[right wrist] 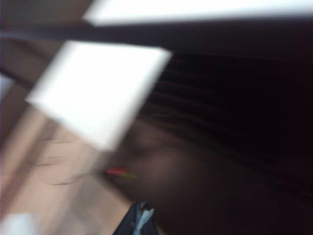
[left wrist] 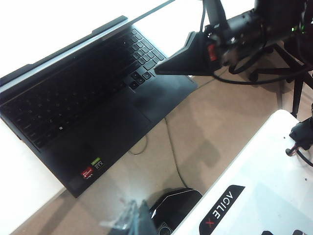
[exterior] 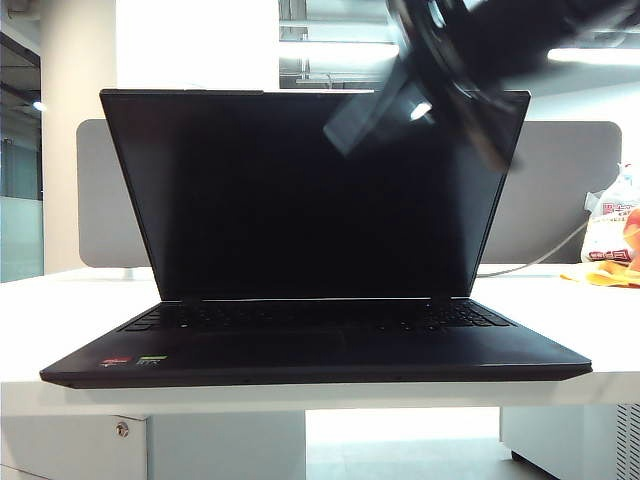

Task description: Open the lid of the laptop and use the keypad to enter the password "123".

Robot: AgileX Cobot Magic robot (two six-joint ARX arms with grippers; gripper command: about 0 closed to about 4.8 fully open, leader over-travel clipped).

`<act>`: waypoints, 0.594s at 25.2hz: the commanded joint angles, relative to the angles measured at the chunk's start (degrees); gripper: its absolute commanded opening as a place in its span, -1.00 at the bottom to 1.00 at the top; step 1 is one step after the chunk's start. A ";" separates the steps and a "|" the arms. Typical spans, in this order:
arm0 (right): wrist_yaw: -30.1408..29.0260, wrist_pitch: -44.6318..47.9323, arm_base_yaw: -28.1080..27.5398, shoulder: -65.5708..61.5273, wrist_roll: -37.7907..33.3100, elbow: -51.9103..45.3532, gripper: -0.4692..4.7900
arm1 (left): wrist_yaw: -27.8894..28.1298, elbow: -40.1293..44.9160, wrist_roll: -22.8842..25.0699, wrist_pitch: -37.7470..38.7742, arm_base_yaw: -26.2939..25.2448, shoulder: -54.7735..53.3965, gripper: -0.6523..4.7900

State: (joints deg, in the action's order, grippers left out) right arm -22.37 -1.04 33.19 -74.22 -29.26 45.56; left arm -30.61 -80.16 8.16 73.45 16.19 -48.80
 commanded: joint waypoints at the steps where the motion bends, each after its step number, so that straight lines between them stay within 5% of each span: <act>1: 9.46 -1.25 0.09 0.92 7.89 0.81 -0.83 | 1.57 -0.31 0.37 -0.17 0.04 0.07 -0.78; 15: 24.09 0.22 0.09 0.87 17.49 2.84 -0.83 | 2.10 -0.31 0.35 -0.35 0.04 -1.77 -0.78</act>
State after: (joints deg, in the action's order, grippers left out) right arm 1.02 -2.26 33.15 -73.56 -12.71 48.16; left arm -28.29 -80.16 8.16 73.49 16.19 -50.59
